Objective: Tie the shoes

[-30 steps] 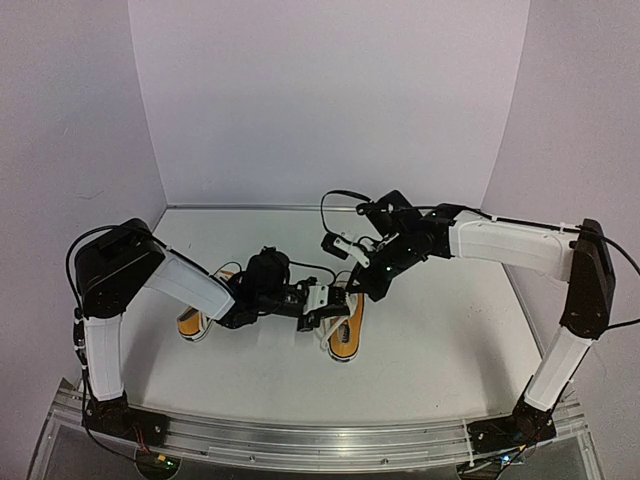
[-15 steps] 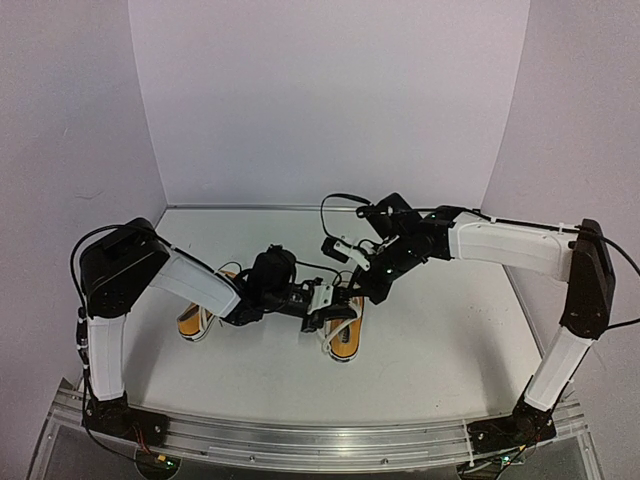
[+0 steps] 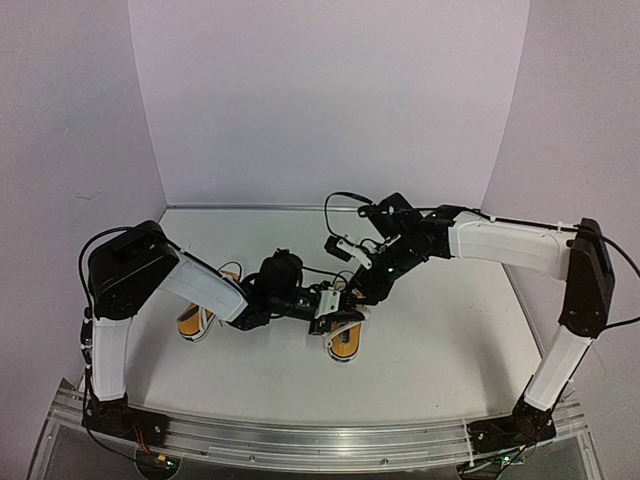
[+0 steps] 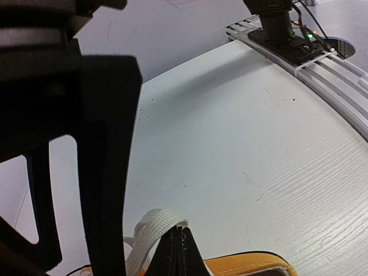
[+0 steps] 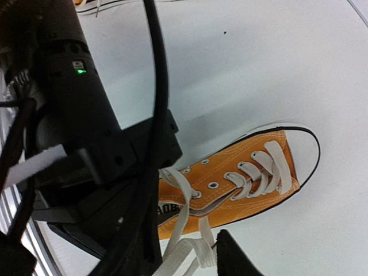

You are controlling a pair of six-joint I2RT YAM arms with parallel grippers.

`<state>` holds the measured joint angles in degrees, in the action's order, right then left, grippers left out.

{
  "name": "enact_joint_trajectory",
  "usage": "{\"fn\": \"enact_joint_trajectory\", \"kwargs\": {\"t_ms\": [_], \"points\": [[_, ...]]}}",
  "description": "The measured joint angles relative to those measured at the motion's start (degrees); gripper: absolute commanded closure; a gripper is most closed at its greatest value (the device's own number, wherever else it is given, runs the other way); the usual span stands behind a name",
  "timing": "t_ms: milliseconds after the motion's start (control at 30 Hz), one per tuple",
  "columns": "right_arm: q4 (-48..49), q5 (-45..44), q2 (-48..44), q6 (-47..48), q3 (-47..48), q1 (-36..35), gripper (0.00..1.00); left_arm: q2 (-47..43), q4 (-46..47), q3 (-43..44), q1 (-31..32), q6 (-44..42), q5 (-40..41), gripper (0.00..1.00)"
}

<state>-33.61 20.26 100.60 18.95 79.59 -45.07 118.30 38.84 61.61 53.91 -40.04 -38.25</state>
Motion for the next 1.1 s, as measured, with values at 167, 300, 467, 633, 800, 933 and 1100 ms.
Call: {"fn": "enact_joint_trajectory", "kwargs": {"t_ms": [167, 300, 467, 633, 800, 933, 1100], "points": [[2.33, 1.69, -2.58, -5.17, -2.38, 2.65, 0.38, 0.27, 2.54, -0.79, 0.00, -0.55, 2.74, 1.00], [6.72, 3.68, -11.37, -13.19, -9.17, 7.41, 0.41, 0.34, 3.44, -1.53, 0.00, -0.73, 4.01, 1.00], [15.83, 6.05, -19.38, -25.58, -18.28, 12.73, 0.51, 0.39, 3.76, -1.99, 0.00, -1.72, 4.45, 1.00], [22.77, 10.47, -18.47, -35.89, -27.09, 13.70, 0.56, 0.39, 3.49, -2.50, 0.03, -3.14, 4.81, 1.00], [27.95, 13.85, -16.07, -42.95, -29.87, 14.54, 0.59, 0.39, 3.15, -2.52, 0.32, -4.51, 5.61, 1.00], [32.14, 15.48, -14.67, -46.25, -29.90, 14.68, 0.65, 0.39, 3.14, -2.52, 0.58, -5.04, 5.98, 1.00], [35.87, 16.13, -11.42, -47.89, -29.90, 14.68, 0.78, 0.39, 3.14, -2.52, 0.70, -5.14, 6.13, 1.00]]}}
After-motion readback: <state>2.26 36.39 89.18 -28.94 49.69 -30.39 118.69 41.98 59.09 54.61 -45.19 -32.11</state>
